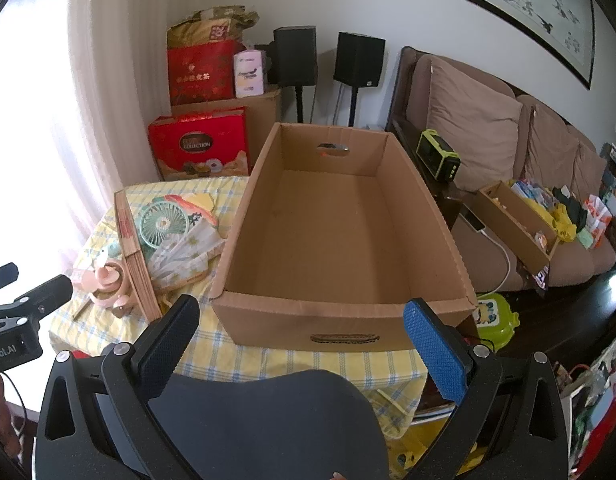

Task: Organize objects
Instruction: 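Move the right tool toward the wooden folding fan on the table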

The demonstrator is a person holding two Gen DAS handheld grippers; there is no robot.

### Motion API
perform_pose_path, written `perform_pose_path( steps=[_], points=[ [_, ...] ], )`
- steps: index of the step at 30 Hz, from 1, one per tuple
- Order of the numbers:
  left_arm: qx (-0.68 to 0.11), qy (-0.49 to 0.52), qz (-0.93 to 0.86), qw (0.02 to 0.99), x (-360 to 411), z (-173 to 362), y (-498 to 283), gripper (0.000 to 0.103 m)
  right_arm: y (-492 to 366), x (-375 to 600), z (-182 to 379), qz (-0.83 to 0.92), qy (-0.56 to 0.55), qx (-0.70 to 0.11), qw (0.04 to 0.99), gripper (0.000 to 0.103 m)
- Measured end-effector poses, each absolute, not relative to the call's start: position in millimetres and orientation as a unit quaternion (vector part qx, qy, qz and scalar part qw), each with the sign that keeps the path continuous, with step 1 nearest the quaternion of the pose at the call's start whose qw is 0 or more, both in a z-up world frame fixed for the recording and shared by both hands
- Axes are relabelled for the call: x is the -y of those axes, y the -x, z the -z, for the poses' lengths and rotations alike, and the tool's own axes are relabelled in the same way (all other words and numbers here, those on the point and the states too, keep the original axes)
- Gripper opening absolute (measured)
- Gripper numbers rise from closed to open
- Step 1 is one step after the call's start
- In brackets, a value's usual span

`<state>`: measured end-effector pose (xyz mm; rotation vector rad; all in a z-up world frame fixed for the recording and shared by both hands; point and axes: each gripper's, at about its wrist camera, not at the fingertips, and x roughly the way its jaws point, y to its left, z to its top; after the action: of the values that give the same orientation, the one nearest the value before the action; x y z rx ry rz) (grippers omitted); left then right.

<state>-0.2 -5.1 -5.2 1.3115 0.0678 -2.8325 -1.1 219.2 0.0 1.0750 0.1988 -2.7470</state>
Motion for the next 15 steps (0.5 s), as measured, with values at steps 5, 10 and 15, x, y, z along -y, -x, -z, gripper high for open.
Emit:
perform_pose_path(
  steps=[5, 10, 15],
  points=[
    [-0.021, -0.422, 0.906, 0.015, 8.2, 6.2, 2.2, 0.103, 1.3, -210.3, 0.6, 0.924, -0.357, -0.076, 0.11, 0.103],
    [-0.033, -0.43, 0.902, 0.009, 17.5, 9.5, 8.7, 0.103, 2.0, -194.5, 2.0, 0.923, -0.35, -0.097, 0.125, 0.103],
    [-0.036, -0.423, 0.905, 0.01, 34.0, 7.4, 15.2, 0.103, 8.5, -178.9, 4.9, 0.921, -0.348, -0.109, 0.14, 0.103]
  ],
)
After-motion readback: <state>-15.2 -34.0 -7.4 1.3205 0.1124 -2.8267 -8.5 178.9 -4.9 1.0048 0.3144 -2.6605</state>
